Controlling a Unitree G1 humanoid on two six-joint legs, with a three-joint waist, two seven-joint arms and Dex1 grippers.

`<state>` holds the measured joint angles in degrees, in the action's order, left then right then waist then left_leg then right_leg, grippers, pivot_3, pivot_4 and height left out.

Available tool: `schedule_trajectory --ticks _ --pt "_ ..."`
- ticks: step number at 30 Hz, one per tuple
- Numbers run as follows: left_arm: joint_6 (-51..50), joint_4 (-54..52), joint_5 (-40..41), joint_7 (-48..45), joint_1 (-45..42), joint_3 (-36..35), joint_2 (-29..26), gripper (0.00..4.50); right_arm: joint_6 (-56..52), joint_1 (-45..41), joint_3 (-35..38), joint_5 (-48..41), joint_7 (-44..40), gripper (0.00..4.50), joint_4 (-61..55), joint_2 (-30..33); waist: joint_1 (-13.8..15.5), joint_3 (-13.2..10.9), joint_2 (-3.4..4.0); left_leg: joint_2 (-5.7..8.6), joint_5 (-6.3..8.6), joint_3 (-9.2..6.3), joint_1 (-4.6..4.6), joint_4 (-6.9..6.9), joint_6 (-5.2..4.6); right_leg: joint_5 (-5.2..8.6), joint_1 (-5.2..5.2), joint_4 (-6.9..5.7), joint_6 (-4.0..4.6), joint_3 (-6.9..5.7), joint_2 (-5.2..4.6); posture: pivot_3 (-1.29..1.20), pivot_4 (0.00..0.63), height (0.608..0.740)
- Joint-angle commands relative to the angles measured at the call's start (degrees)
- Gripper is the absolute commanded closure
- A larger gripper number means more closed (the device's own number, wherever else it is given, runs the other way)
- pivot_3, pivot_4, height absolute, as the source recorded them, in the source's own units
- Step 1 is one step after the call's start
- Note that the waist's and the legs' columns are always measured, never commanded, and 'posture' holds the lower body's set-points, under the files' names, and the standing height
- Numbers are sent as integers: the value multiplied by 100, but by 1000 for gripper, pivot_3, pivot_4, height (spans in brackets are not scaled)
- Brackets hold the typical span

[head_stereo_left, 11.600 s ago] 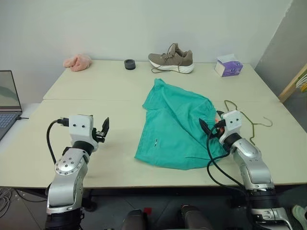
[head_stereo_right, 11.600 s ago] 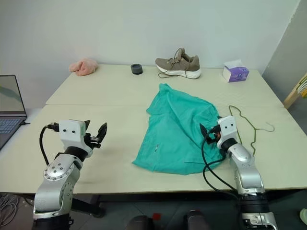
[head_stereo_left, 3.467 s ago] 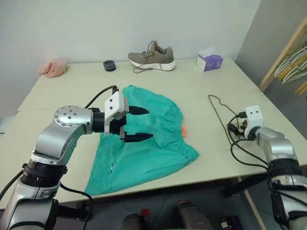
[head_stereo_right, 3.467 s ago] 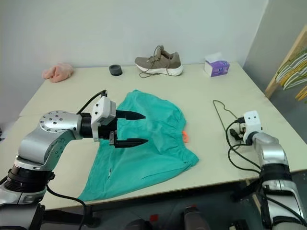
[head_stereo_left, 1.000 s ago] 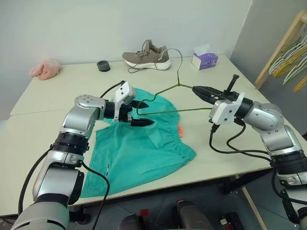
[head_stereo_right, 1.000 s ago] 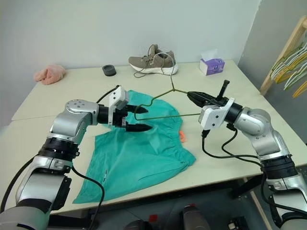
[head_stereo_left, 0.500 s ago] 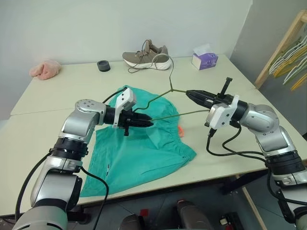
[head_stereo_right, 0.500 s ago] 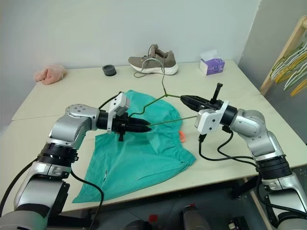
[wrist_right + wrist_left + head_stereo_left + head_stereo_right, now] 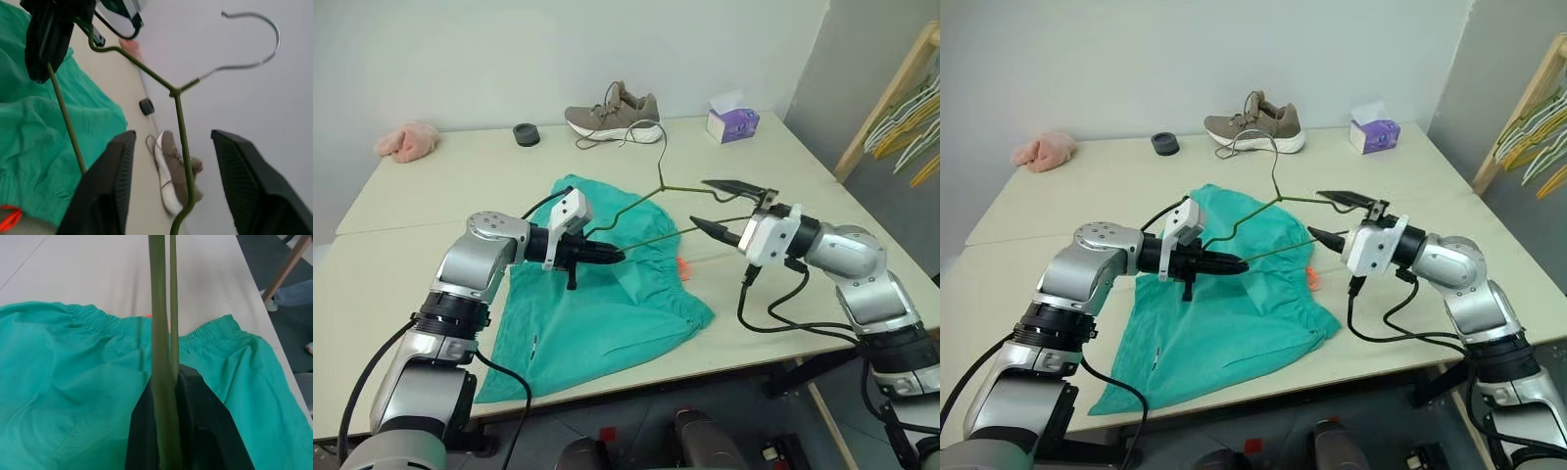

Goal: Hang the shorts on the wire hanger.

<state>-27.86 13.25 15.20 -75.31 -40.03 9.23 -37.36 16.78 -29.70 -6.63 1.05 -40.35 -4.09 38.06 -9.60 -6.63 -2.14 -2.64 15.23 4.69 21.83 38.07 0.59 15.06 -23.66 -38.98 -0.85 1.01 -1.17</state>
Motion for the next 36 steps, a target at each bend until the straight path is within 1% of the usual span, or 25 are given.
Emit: schedule_trajectory --ticks 1,2,4,6,7,9,13,18,21,24,26,32,36 --pt "430 -325 -169 117 30 -145 -268 4500 -1755 14 630 -710 -256 432 -561 402 8 -1 1 1 0 0 1 0 0 0 0 0 0 0 -1 -209 98 740" --pt "540 -344 -223 124 47 -117 -330 4500 -2155 41 677 -854 -359 90 -681 493 11 -1 1 1 0 0 0 0 0 -1 0 1 2 -1 -3 -214 98 740" --pt "813 -423 -374 100 70 -37 -475 4500 -3332 166 619 -1394 -796 34 -1127 808 14 -1 1 0 0 -1 0 -1 0 -1 0 2 3 -2 -4 -219 100 740" --pt "952 -556 -470 62 59 38 -558 4500 -4206 178 442 -1711 -1099 34 -1426 1009 15 -1 2 -6 1 -4 0 -4 0 -1 0 3 4 -5 -4 -223 98 740" --pt "995 -604 -504 45 51 67 -579 4500 -4473 146 367 -1771 -1159 34 -1502 1047 3 -1 2 -5 1 -5 -1 -3 0 2 0 2 1 -6 -4 -223 98 740" --pt "1111 -678 -627 17 29 154 -617 4500 -4843 -11 100 -1720 -1277 34 -1521 1082 -7 -1 2 -5 1 -4 -3 -3 -1 6 0 1 -6 -4 -2 -224 98 740" --pt "1256 -818 -807 -8 2 290 -654 4500 -5346 -619 -594 -1381 -1421 34 -1138 937 -29 -2 4 -2 1 -2 4 -3 -1 10 -8 1 -12 -3 5 -218 97 740" --pt "1303 -908 -911 6 13 330 -656 4500 -5593 -1041 -1069 -1214 -1778 34 -686 907 -9 -2 4 -1 3 -2 18 -4 -4 7 -18 4 -7 -4 5 -203 97 740" --pt "1287 -948 -926 31 17 324 -651 4500 -5681 -1162 -1239 -1182 -1907 645 -560 800 -2 -2 4 0 4 -1 38 -1 -5 6 -36 2 -5 -2 4 -198 97 740" --pt "1251 -983 -906 41 51 316 -631 4500 -5677 -1223 -1376 -1041 -1900 1622 -344 675 1 -2 4 0 3 -3 51 3 -5 3 -45 -1 -1 -5 4 -194 98 740" --pt "1243 -1014 -911 34 81 333 -632 4500 -5684 -1246 -1417 -971 -1890 2375 -263 606 1 -3 4 -1 3 -4 51 2 -5 3 -46 -1 -1 -5 4 -193 100 740" --pt "1253 -1059 -951 -25 152 376 -658 4500 -5852 -1239 -1414 -982 -1958 4444 -282 518 -2 -3 5 -2 3 -6 53 2 -5 4 -47 -1 -3 -8 6 -192 105 740" --pt "1278 -1075 -982 -37 198 408 -666 4500 -6029 -1202 -1379 -1026 -1976 4481 -367 493 -1 -5 8 -1 3 -6 52 2 -5 4 -47 -2 -3 -7 6 -197 106 740"
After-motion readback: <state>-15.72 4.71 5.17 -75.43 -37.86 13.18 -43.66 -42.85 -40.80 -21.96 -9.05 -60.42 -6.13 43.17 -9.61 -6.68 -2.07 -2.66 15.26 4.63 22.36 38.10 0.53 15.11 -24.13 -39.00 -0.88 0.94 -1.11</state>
